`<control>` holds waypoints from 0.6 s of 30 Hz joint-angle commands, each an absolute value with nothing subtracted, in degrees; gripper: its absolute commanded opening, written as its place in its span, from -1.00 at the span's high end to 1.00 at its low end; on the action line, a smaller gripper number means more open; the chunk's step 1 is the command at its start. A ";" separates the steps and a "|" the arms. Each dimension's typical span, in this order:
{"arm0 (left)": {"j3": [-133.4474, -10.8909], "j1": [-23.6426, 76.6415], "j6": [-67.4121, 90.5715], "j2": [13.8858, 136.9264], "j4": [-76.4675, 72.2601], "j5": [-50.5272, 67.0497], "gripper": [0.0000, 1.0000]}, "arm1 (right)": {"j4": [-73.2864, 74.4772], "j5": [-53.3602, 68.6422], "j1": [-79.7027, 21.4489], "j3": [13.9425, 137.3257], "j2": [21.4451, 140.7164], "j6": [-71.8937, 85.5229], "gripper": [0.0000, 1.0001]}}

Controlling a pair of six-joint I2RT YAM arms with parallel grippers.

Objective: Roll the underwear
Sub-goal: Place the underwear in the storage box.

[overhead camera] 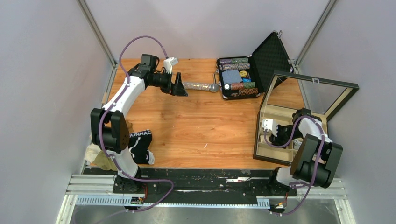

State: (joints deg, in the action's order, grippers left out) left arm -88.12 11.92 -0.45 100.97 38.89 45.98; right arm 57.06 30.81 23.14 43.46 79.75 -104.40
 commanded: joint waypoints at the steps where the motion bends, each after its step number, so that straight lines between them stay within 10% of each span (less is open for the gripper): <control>1: -88.07 12.19 -1.16 99.49 38.91 46.42 -1.00 | 53.71 31.84 22.83 43.77 80.45 -102.74 0.85; 18: -87.58 12.14 -0.95 100.85 38.83 47.79 -1.00 | 61.14 28.60 22.85 51.30 91.46 -95.86 0.36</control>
